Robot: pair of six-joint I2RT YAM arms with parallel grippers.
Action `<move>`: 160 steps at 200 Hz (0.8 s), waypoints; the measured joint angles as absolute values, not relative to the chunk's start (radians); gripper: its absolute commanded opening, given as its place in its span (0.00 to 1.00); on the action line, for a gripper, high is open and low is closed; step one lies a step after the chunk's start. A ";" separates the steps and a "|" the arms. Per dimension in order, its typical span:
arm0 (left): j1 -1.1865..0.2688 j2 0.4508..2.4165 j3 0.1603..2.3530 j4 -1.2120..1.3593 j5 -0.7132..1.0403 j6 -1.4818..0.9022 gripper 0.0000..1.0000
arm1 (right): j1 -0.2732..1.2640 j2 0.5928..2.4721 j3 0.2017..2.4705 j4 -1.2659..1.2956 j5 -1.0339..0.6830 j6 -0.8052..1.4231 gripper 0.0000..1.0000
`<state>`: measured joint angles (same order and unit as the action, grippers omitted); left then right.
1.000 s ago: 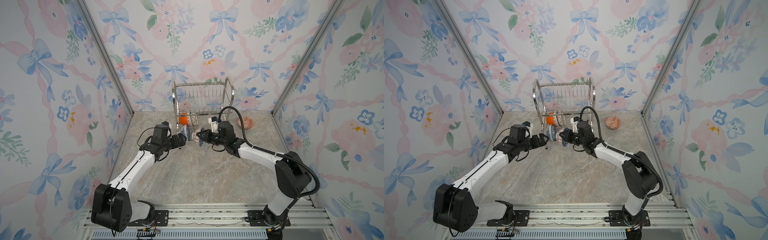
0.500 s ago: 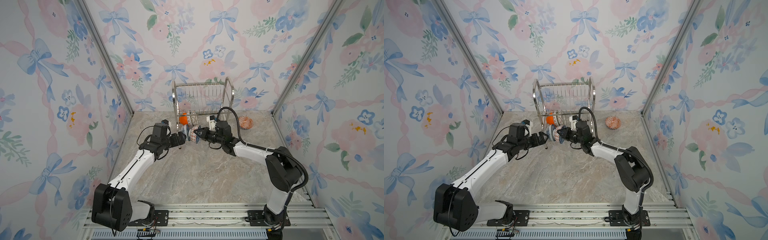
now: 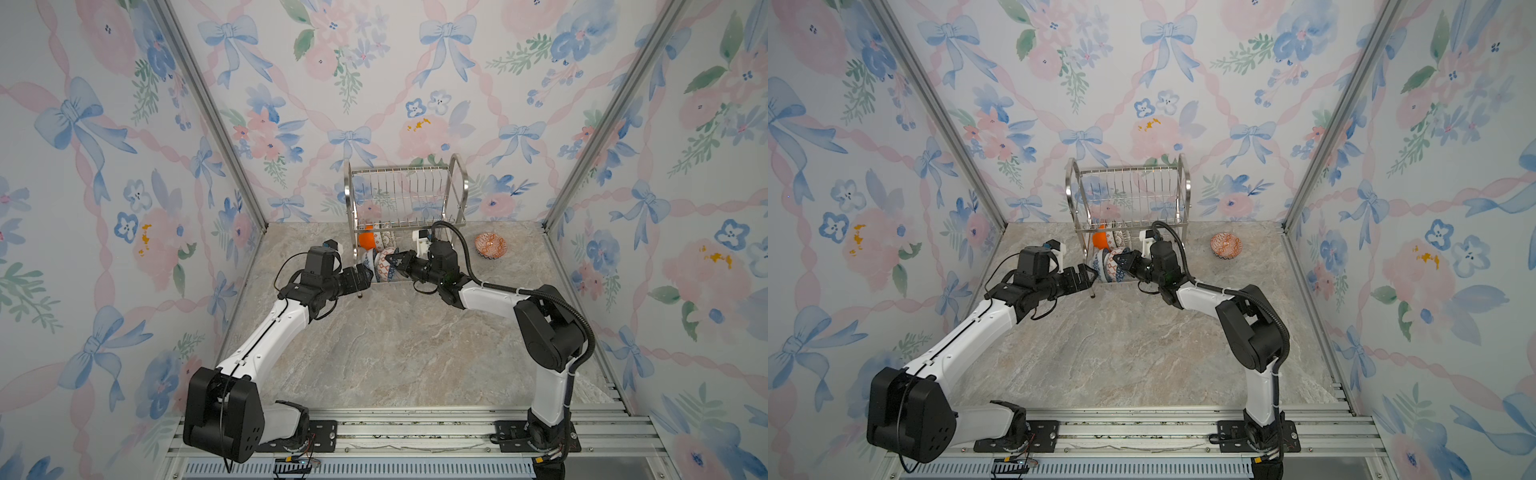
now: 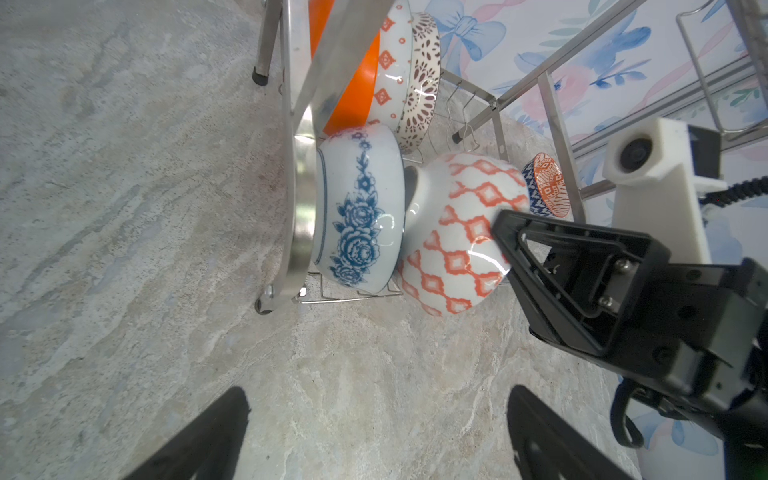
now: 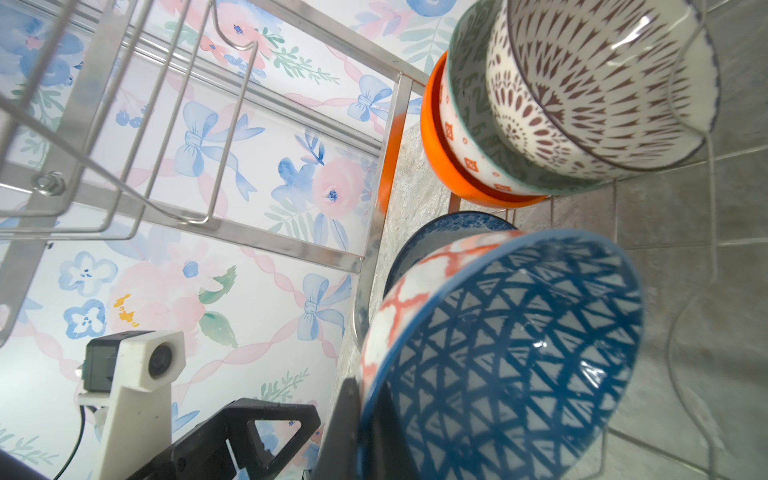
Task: Load the bowls into the dish rack
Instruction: 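Lower the blue-triangle bowl into the rack slot while the left steadies the rack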
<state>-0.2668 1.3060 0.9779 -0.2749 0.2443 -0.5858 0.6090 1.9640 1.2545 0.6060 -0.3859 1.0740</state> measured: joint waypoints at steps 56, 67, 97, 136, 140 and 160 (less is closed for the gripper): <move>-0.267 1.302 0.978 -0.275 0.276 -0.583 0.98 | 0.609 2.024 1.268 0.676 -0.376 1.114 0.00; -0.269 1.295 0.978 -0.275 0.283 -0.583 0.98 | 0.609 2.030 1.269 0.684 -0.374 1.116 0.00; -0.277 1.284 0.977 -0.265 0.306 -0.583 0.98 | 0.610 2.052 1.287 0.700 -0.374 1.127 0.00; -0.289 1.284 0.974 -0.258 0.327 -0.582 0.98 | 0.610 2.090 1.315 0.730 -0.375 1.138 0.00; -0.289 1.284 0.974 -0.258 0.328 -0.582 0.98 | 0.610 2.093 1.317 0.734 -0.375 1.139 0.00; -0.289 1.285 0.971 -0.256 0.331 -0.582 0.98 | 0.610 2.104 1.322 0.749 -0.376 1.147 0.00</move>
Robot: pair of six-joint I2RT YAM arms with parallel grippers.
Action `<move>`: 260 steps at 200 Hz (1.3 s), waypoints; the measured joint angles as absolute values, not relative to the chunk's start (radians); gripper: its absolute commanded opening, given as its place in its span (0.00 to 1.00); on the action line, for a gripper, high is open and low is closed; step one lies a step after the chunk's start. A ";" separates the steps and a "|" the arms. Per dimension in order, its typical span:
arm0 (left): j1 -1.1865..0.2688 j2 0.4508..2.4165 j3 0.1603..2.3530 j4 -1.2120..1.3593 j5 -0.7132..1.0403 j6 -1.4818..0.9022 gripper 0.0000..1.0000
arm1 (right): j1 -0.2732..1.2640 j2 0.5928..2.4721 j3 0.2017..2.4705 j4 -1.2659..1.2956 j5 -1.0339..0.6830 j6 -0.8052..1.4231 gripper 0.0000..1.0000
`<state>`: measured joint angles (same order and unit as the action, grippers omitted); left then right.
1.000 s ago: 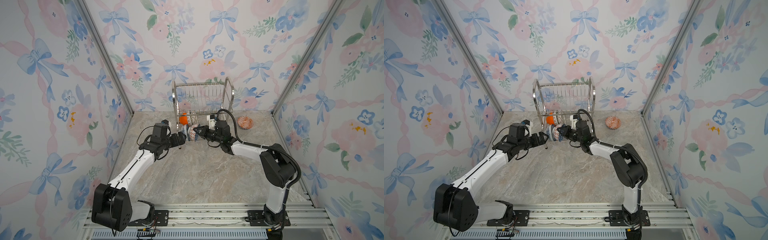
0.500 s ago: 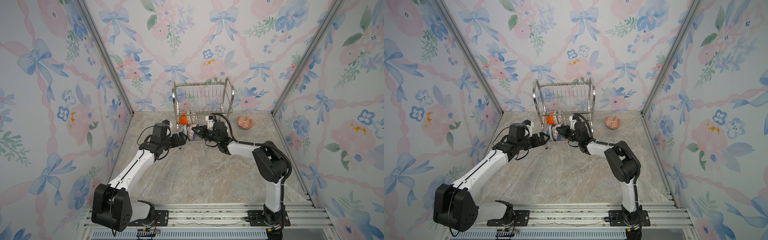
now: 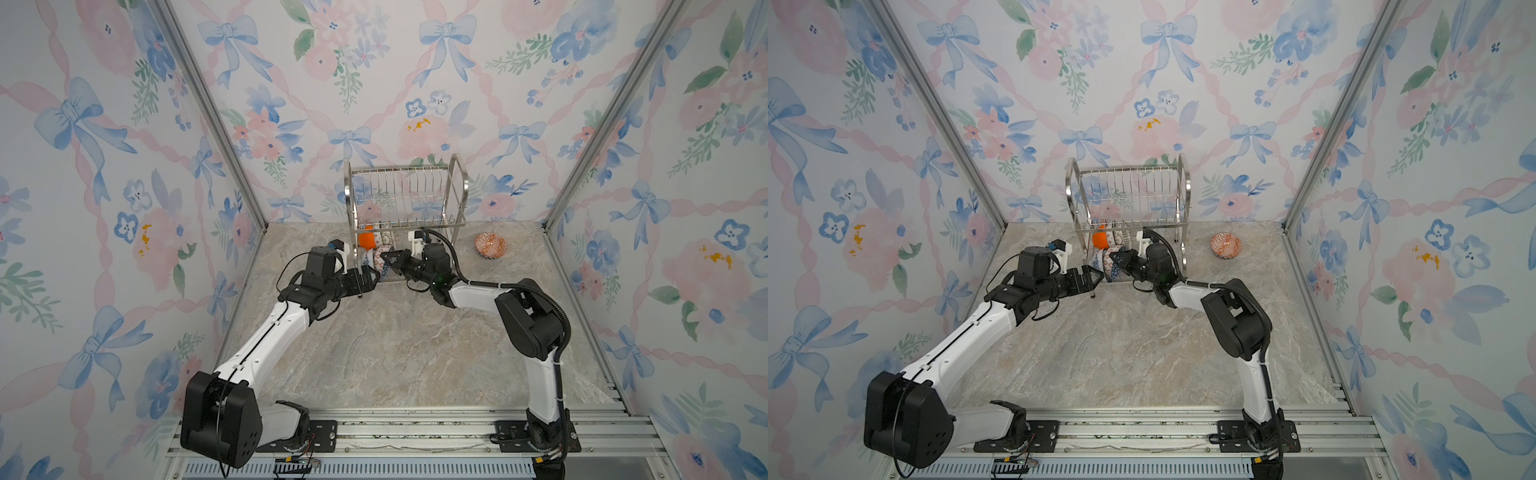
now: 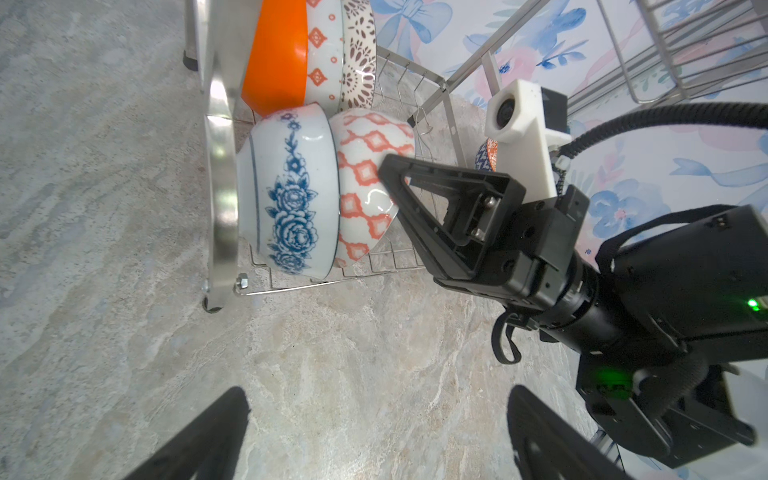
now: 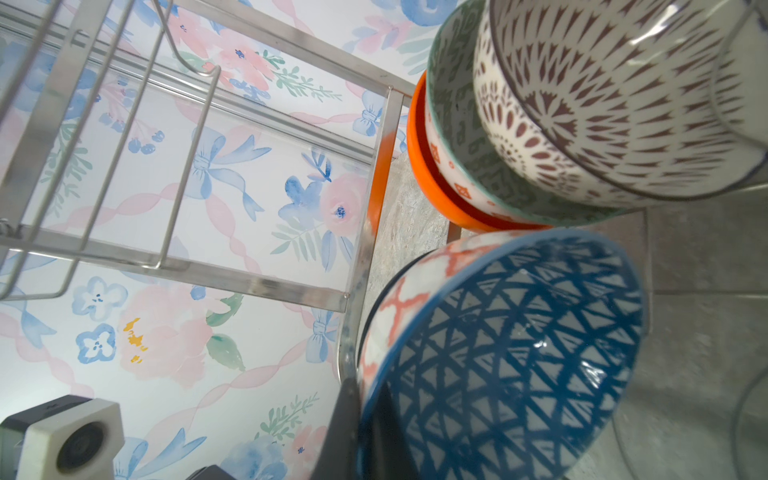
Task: Load the bowls into the dish rack
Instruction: 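Lower the blue-triangle bowl into the rack slot while the left steadies the rack, then open the right gripper off the blue-triangle bowl and withdraw it from the rack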
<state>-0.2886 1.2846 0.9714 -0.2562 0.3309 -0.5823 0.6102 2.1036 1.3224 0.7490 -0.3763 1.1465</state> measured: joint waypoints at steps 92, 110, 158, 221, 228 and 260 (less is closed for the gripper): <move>-0.294 1.285 0.965 -0.256 0.331 -0.579 0.98 | 0.609 2.150 1.328 0.804 -0.390 1.184 0.00; -0.294 1.285 0.965 -0.256 0.331 -0.579 0.98 | 0.609 2.151 1.328 0.805 -0.390 1.187 0.02; -0.294 1.287 0.965 -0.256 0.331 -0.579 0.98 | 0.608 2.151 1.328 0.803 -0.396 1.182 0.11; -0.294 1.287 0.965 -0.256 0.331 -0.579 0.98 | 0.601 2.151 1.328 0.788 -0.416 1.157 0.24; -0.294 1.287 0.965 -0.256 0.331 -0.579 0.98 | 0.600 2.150 1.328 0.785 -0.417 1.155 0.25; -0.294 1.287 0.965 -0.256 0.330 -0.578 0.98 | 0.595 2.135 1.328 0.764 -0.424 1.148 0.26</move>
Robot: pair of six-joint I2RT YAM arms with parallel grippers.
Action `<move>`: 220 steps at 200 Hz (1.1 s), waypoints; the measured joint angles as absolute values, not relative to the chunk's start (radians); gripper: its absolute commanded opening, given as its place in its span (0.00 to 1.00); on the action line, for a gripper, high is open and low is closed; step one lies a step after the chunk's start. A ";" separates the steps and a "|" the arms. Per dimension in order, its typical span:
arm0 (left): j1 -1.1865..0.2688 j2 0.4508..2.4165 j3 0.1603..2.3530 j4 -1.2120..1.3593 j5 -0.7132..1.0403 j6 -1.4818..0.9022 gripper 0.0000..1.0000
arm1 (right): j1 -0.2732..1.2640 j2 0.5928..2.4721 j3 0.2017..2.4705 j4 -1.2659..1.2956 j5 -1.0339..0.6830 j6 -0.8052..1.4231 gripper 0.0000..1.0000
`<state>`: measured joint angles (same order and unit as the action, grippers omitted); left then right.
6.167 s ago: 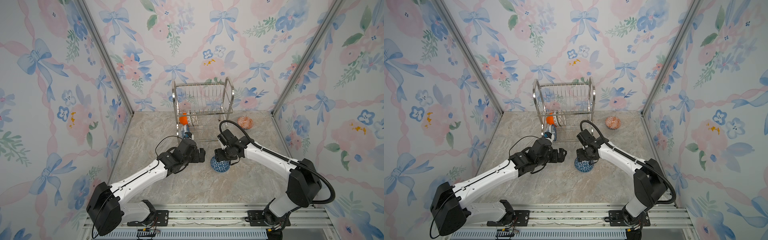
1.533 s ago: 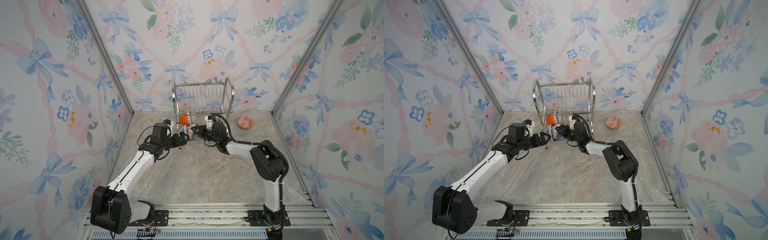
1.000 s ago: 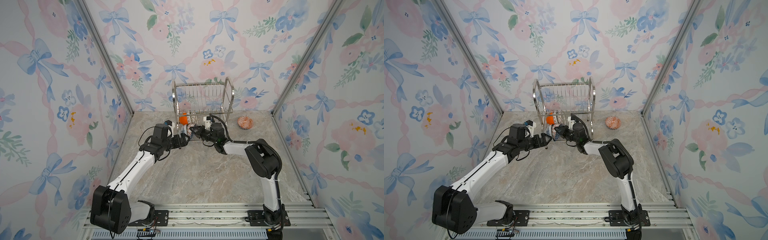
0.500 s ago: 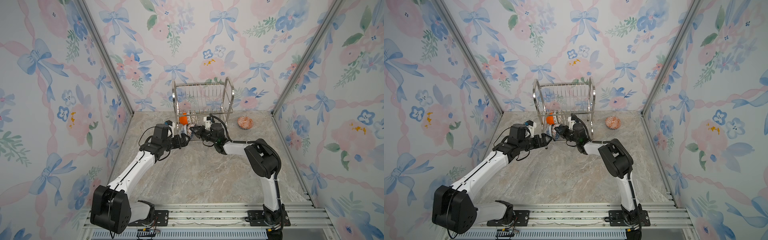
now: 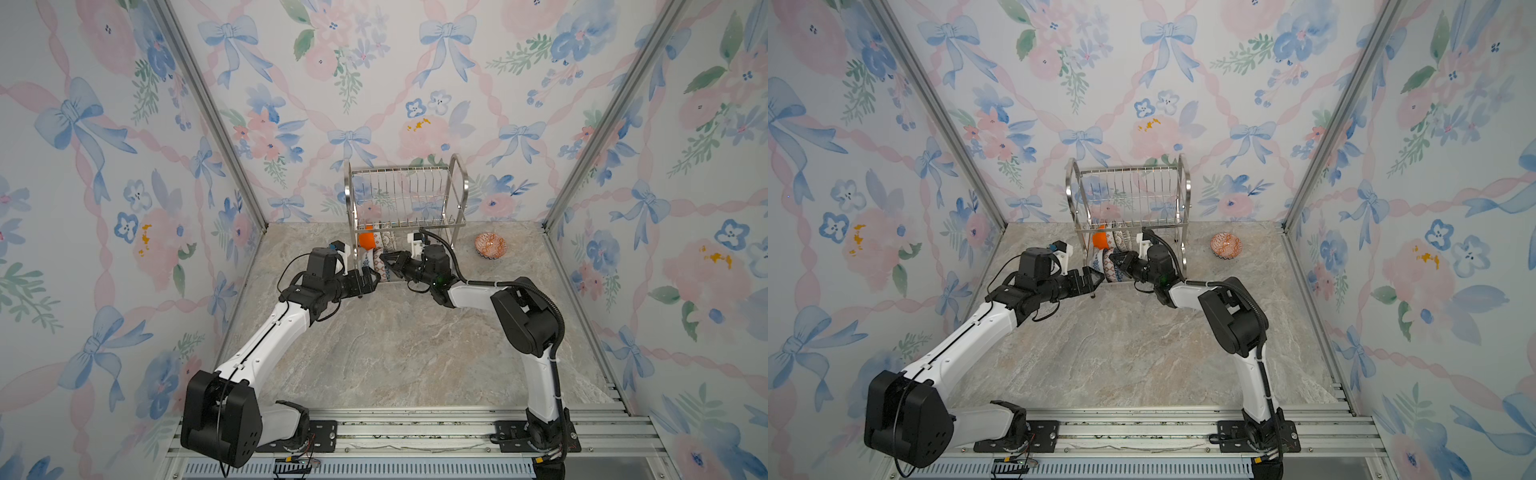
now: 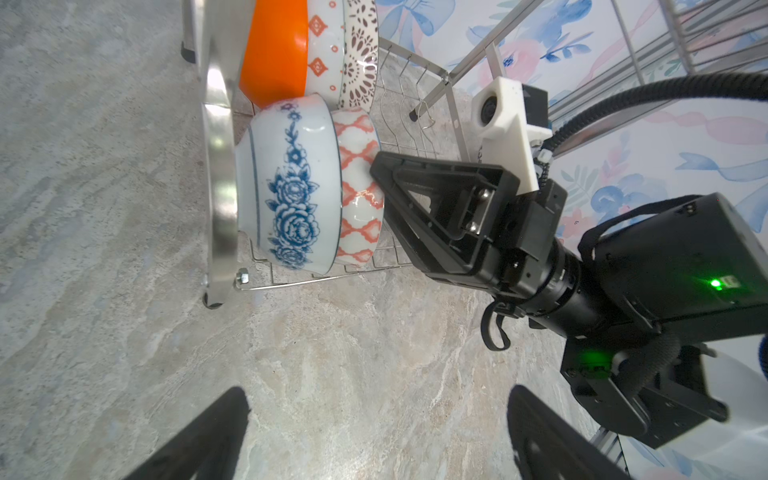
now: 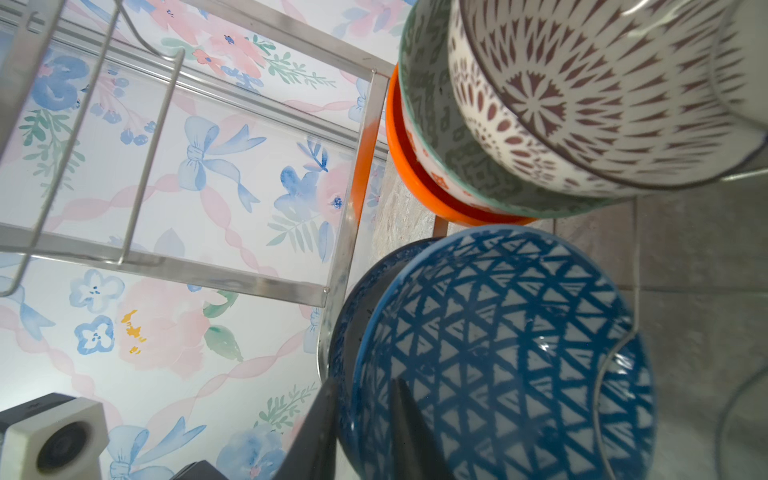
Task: Load the bowls into the dish rack
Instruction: 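Open the right gripper off the blue-triangle bowl and withdraw it from the rack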
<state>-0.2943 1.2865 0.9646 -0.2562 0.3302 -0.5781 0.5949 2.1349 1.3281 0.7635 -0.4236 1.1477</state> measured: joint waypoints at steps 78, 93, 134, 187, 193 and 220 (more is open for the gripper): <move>-0.294 1.285 0.959 -0.256 0.326 -0.575 0.98 | 0.588 2.086 1.324 0.706 -0.427 1.141 0.32; -0.294 1.285 0.953 -0.255 0.324 -0.575 0.98 | 0.588 2.060 1.310 0.705 -0.426 1.136 0.32; -0.294 1.269 0.936 -0.254 0.323 -0.575 0.98 | 0.588 1.966 1.251 0.681 -0.414 1.109 0.36; -0.294 1.254 0.913 -0.221 0.323 -0.576 0.98 | 0.590 1.855 1.143 0.621 -0.404 1.056 0.38; -0.294 1.254 0.910 -0.217 0.323 -0.577 0.98 | 0.590 1.845 1.134 0.610 -0.404 1.051 0.38; -0.295 1.248 0.895 -0.205 0.323 -0.580 0.98 | 0.590 1.780 1.097 0.539 -0.392 1.006 0.40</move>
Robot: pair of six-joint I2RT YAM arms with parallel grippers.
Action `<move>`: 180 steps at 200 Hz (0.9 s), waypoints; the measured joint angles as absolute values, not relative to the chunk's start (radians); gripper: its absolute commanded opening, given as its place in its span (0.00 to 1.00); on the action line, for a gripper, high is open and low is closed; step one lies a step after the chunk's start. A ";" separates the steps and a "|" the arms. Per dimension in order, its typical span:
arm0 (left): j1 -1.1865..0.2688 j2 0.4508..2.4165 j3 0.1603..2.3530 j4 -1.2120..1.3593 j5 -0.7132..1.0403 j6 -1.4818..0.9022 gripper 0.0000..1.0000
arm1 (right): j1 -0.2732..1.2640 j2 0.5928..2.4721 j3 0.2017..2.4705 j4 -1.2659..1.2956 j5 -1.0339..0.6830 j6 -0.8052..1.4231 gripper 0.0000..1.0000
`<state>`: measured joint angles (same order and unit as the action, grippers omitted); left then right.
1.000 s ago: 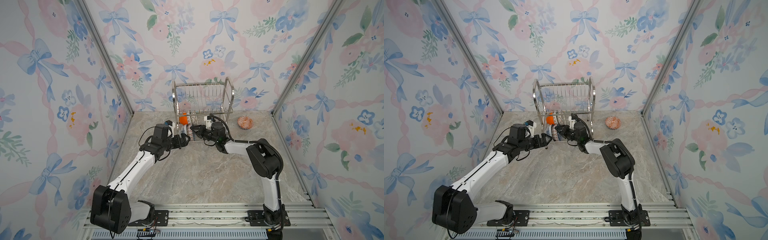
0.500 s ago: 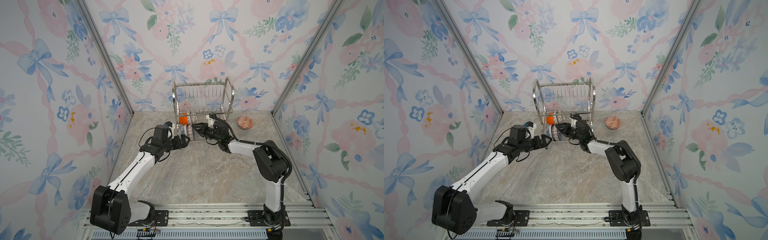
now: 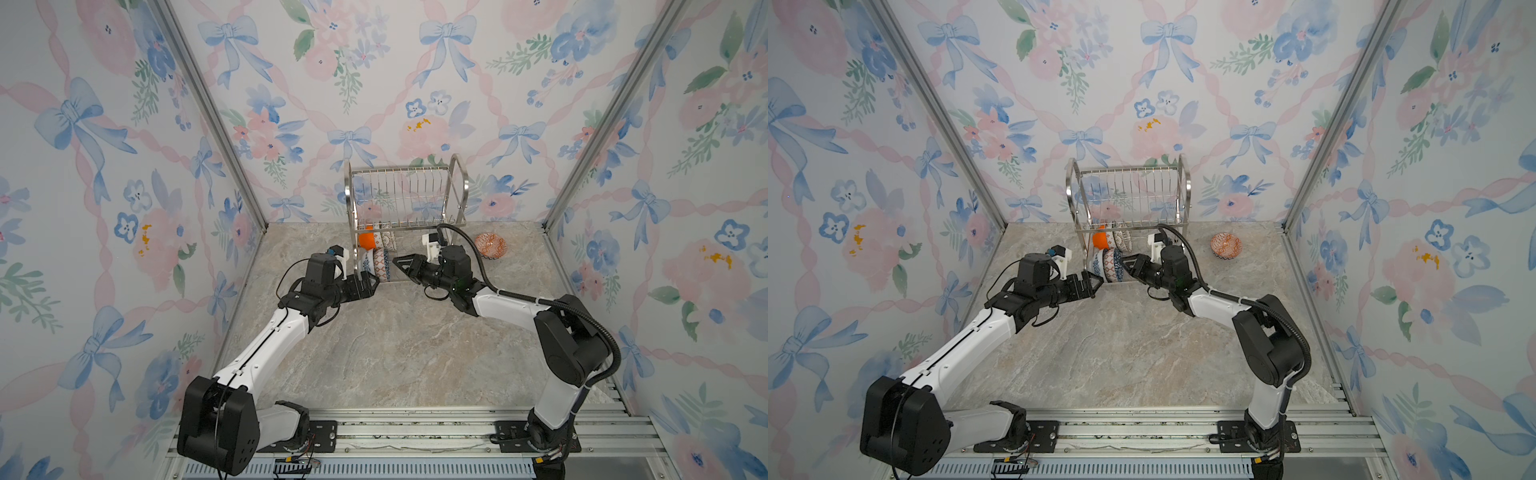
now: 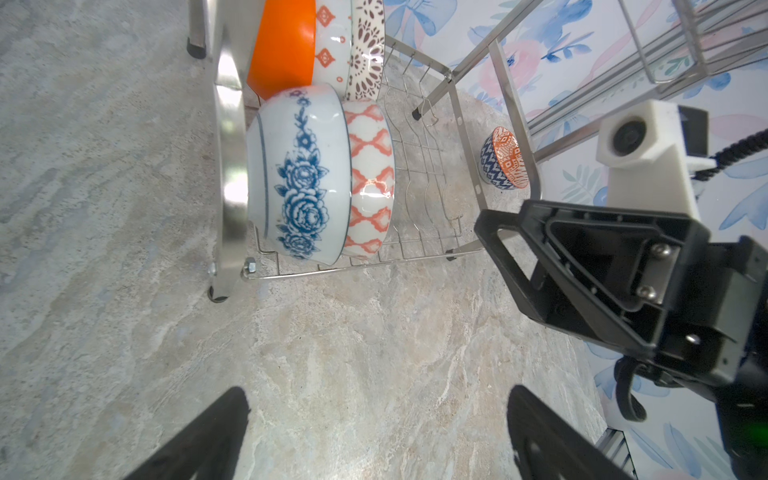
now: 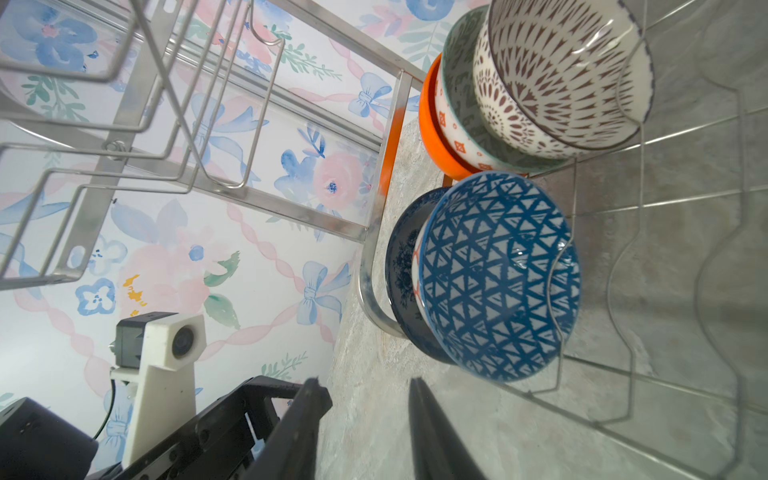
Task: Load the bowls into the dish rack
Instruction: 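Open the right gripper off the blue-triangle bowl and withdraw it from the rack, then move the right gripper to the orange-patterned bowl rim while the left moves toward the rack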
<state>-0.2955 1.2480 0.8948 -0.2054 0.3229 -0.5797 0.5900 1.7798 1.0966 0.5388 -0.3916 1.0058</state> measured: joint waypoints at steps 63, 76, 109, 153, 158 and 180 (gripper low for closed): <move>-0.366 1.216 0.859 -0.150 0.303 -0.602 0.98 | 0.568 1.514 1.032 0.270 -0.360 0.846 0.53; -0.404 1.216 0.853 -0.143 0.288 -0.606 0.98 | 0.543 1.451 1.020 0.202 -0.351 0.815 0.58; -0.518 1.229 0.853 -0.105 0.257 -0.606 0.98 | 0.439 1.295 0.996 0.001 -0.319 0.733 0.73; -0.643 1.366 0.925 -0.080 0.225 -0.597 0.98 | 0.262 1.125 0.986 -0.249 -0.228 0.625 0.94; -0.654 1.387 0.941 -0.078 0.224 -0.593 0.98 | 0.236 1.115 0.987 -0.269 -0.217 0.614 0.96; -0.696 1.477 1.021 -0.073 0.226 -0.573 0.98 | 0.128 1.112 0.992 -0.353 -0.182 0.585 0.97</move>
